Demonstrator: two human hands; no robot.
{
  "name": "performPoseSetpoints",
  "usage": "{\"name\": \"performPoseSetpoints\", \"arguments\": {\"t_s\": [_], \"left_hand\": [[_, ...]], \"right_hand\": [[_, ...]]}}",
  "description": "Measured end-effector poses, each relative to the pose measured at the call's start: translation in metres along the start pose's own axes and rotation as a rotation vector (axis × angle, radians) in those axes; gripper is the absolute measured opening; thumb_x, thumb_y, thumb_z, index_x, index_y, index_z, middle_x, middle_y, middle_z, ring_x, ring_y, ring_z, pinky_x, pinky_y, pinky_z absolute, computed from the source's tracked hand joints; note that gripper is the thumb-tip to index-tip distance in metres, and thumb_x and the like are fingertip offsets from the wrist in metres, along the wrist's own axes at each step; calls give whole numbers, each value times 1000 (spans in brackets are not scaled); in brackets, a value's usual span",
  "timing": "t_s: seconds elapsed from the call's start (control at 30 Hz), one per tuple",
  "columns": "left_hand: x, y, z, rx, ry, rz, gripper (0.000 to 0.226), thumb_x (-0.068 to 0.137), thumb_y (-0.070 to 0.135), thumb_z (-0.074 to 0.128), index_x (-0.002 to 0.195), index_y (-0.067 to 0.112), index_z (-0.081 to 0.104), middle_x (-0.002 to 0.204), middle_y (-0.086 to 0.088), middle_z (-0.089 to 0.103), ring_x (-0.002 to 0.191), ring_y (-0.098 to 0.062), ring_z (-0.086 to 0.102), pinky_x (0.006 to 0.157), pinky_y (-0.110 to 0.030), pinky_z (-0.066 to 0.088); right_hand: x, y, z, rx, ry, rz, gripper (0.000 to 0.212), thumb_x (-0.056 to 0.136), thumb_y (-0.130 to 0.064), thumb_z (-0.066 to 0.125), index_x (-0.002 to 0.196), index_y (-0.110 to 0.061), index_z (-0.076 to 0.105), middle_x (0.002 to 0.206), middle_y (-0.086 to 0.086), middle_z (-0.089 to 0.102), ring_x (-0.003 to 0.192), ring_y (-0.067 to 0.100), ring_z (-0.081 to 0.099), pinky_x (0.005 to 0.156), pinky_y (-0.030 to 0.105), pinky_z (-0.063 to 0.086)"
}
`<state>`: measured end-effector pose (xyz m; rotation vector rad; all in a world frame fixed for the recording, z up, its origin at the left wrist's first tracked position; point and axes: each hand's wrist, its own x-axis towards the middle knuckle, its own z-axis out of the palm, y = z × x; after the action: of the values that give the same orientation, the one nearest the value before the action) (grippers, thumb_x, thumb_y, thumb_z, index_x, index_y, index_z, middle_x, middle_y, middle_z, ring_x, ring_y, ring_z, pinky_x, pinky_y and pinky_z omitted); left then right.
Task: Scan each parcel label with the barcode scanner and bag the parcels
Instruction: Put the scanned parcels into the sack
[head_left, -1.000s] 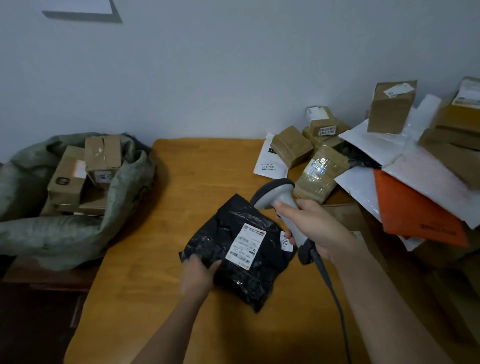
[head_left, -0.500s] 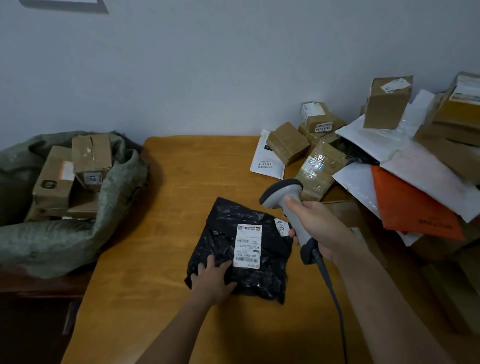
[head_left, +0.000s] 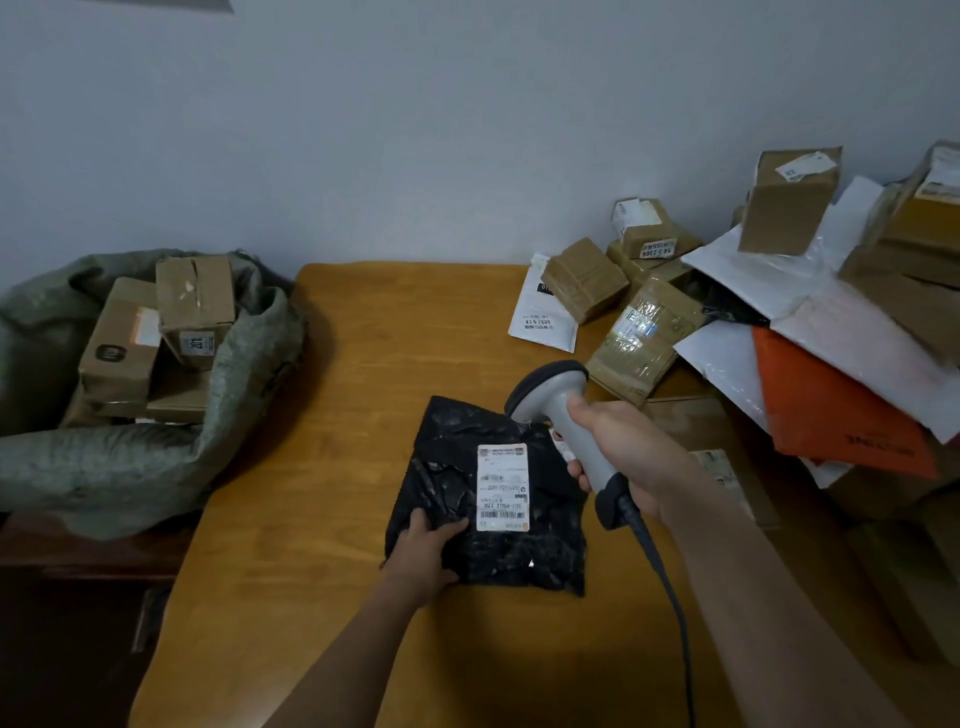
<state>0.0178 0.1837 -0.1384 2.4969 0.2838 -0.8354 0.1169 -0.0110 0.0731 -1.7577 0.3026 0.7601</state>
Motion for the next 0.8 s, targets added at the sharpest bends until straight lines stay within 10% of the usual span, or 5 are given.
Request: {"name": "performPoseSetpoints", "arguments": {"t_s": [0.2, 0.43, 0.63, 0.8], "left_hand": [[4, -3, -49, 488, 270, -236, 41, 96, 20, 47, 137, 20, 43, 154, -13, 10, 143, -39, 13, 117, -51, 19], [-13, 15, -2, 261, 146, -261, 87, 85, 63, 57, 148, 19, 16, 145, -9, 24, 129, -37, 35, 96, -44, 43], [-9, -6, -11, 400, 144, -73, 78, 94, 11, 51, 153, 38, 8, 159, -6, 7, 144, -36, 13, 118, -50, 18], [-15, -20, -16, -65, 265, -239, 73, 83, 27, 56, 148, 34, 22, 152, -9, 9, 142, -37, 7, 118, -54, 7]], "right_hand": [[-5, 0, -5, -21, 20, 12, 46, 104, -41, 42, 127, -3, 53, 85, 11, 53, 48, 11, 54, 43, 23, 44], [-6, 4, 1, -36, 21, 20, 46, 104, -41, 42, 127, -4, 54, 87, 11, 55, 53, 12, 56, 44, 23, 45], [-7, 2, 15, -99, -57, -21, 44, 103, -41, 45, 129, -7, 53, 92, 8, 57, 58, 13, 57, 49, 23, 47], [-10, -6, 33, -107, -92, -87, 39, 104, -39, 44, 125, -9, 56, 101, 8, 60, 57, 11, 56, 49, 24, 46]]}}
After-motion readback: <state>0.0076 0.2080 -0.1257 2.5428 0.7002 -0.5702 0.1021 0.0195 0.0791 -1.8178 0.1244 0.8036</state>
